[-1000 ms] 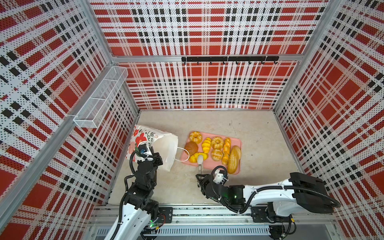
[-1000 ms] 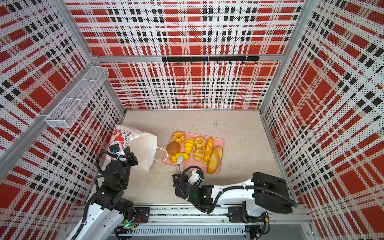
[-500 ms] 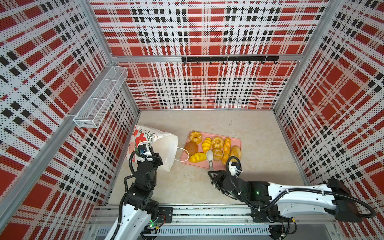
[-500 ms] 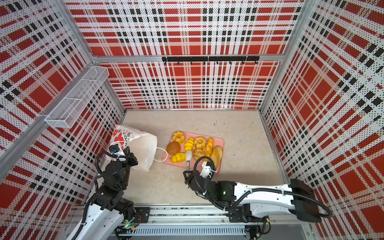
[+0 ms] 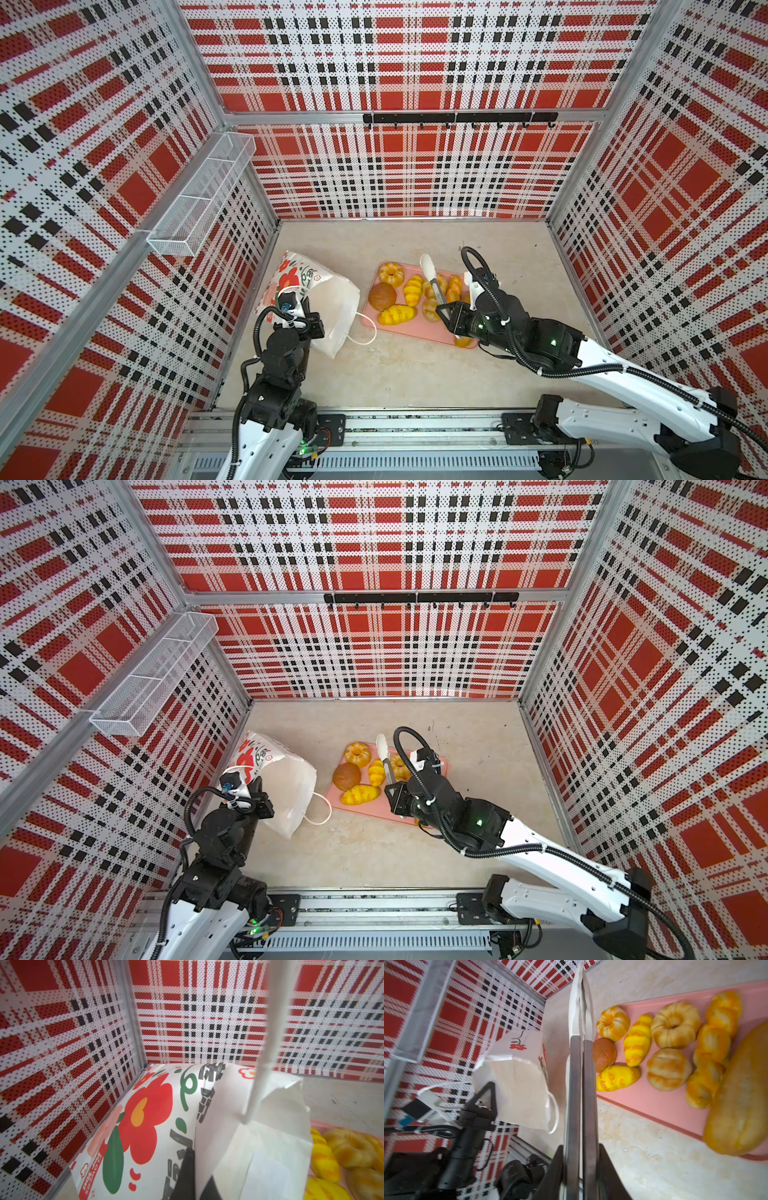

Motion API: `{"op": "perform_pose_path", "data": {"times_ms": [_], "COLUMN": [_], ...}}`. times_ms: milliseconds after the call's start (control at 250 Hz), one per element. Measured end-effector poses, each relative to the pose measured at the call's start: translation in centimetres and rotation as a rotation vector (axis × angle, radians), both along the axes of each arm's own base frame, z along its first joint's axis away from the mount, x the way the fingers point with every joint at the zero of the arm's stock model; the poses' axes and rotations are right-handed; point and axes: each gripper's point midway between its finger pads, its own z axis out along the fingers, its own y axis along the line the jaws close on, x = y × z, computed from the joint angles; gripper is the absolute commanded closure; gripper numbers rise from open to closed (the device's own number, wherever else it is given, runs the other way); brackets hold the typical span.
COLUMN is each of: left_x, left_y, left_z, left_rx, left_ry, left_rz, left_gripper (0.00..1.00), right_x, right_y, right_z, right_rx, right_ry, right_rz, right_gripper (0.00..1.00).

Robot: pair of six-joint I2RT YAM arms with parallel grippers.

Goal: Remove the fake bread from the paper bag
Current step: 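Stand the paper bag upright with the left gripper while the right gripper withdraws the tongs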

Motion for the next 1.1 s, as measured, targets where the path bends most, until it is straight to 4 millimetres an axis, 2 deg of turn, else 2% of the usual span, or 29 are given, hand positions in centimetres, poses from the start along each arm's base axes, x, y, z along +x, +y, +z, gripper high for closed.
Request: {"op": "perform_pose_path", "data": {"times_ms": [156,312,508,652,836,972,1036,1096], "left_x": [-0.4,-0.7,-0.6,0.6,3.9,8.4,11.1,13.5], "left_y": [-1.6,-2.6,-3.5,-3.0,-1.0,0.0,0.2,0.4], "left_z": [1.1,2.4,3.8,5.5,10.4,14.9,15.6,15.4], "left_rx": [0.05,0.122,0.168,0.149,0.024,-0.087,-0.149,-0.214], "left_ry": [-0.017,-0.043,-0.063,-0.02,0.094,0.198,0.268,0.336], "left_rz": [-0.107,-0.181,-0.232,-0.187,-0.005,0.091,0.094,0.077], "left_gripper": [1.0,1.0,1.0,1.0,1.0,1.0,1.0,1.0], "right_x": [-0.2,-1.2,-2.1,-2.2,-2.4,-2.4,-2.4,-2.5], "right_y": [-3.5,-7.5,-10.6,-11.9,-11.8,-11.4,-11.3,-11.4], "right_z": [-1.5,-0.8,-0.4,-1.4,-2.6,-3.9,-4.3,-4.6], "right_rx": [-0.138,-0.166,-0.193,-0.244,-0.258,-0.263,-0.261,-0.266], "right_ry": [-0.049,-0.147,-0.202,-0.174,-0.135,-0.083,-0.065,-0.05], "right_rz": [-0.003,-0.034,-0.059,-0.08,-0.071,-0.071,-0.077,-0.082], "right_gripper": [0.98,0.98,0.98,1.0,1.0,1.0,1.0,1.0]}}
